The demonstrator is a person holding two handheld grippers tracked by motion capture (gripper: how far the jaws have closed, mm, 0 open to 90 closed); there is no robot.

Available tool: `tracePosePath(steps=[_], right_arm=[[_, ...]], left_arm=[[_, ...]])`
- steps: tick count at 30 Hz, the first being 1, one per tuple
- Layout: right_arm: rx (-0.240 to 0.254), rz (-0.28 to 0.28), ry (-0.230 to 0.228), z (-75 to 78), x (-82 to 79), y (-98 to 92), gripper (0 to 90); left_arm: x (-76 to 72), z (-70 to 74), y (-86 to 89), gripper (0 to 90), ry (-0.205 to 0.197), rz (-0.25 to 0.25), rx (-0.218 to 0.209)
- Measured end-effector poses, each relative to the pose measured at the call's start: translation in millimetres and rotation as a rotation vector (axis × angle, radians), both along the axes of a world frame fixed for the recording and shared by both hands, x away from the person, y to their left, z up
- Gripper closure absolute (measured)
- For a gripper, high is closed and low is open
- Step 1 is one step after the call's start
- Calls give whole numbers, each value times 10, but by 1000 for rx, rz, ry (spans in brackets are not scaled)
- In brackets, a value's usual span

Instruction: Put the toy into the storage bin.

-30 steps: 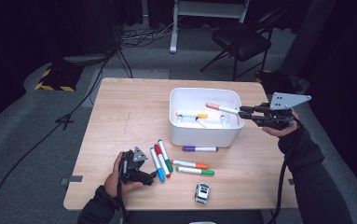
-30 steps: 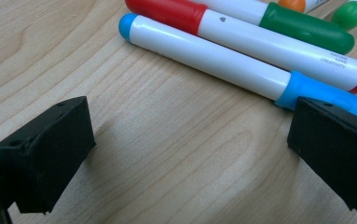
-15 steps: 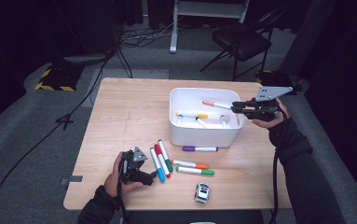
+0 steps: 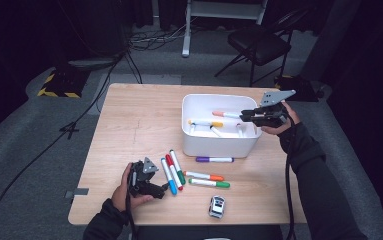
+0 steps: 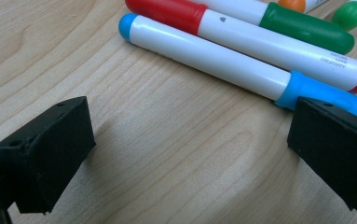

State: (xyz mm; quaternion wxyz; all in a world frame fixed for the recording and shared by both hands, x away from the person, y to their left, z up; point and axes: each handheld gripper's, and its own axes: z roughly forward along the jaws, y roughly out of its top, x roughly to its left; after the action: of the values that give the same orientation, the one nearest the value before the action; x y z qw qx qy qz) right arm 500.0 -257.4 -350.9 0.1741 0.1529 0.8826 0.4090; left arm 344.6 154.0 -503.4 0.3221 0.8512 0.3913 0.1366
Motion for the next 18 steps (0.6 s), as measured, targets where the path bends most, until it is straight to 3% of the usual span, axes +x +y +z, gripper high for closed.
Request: tracePosePath(steps=[10, 18], right_arm=[[-171, -8, 78, -53, 21, 9, 768], [-225, -26, 110, -50, 16, -28, 771]], left_arm=[[0, 0, 0, 6, 0, 0, 0], [0, -1, -1, 6, 0, 1, -1]])
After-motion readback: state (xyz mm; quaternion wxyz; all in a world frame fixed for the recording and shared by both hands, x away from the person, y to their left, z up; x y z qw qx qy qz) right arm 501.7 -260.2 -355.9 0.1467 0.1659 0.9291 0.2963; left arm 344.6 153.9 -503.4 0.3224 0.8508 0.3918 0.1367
